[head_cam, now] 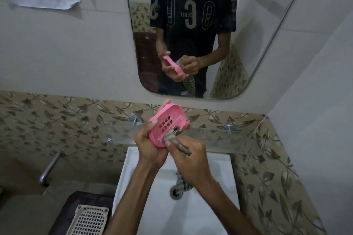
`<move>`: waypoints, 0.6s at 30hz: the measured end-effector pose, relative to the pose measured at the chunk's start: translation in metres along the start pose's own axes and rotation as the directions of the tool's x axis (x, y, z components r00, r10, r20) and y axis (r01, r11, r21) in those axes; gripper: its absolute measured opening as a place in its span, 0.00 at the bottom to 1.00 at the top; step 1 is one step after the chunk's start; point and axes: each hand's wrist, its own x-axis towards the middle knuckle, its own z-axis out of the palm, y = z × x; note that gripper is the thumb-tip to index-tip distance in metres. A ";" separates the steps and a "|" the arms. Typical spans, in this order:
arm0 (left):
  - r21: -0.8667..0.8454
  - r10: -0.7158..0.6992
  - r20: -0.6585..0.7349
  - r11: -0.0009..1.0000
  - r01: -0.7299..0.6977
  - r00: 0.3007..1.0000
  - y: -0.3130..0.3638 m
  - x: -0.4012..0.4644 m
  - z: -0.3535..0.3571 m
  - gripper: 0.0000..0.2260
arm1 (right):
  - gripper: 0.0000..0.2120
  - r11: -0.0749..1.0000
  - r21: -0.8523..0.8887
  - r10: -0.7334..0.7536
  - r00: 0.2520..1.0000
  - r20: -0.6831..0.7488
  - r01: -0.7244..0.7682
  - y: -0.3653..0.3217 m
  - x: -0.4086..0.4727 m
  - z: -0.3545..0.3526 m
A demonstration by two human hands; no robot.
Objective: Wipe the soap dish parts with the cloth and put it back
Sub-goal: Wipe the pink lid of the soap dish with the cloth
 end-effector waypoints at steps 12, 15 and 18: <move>0.162 0.080 -0.045 0.984 -0.071 0.996 -0.001 0.004 0.004 0.42 | 0.17 0.998 -0.027 0.045 0.996 -0.073 -0.048 -0.001 -0.006 -0.001; 0.175 0.103 -0.074 0.981 -0.089 0.992 -0.004 0.001 0.002 0.42 | 0.15 0.998 0.004 0.062 0.996 -0.063 -0.062 -0.011 -0.012 0.007; 0.210 0.110 -0.052 0.973 -0.096 0.993 -0.002 0.000 0.005 0.41 | 0.15 0.999 0.018 0.040 0.998 -0.049 -0.039 -0.015 -0.014 0.007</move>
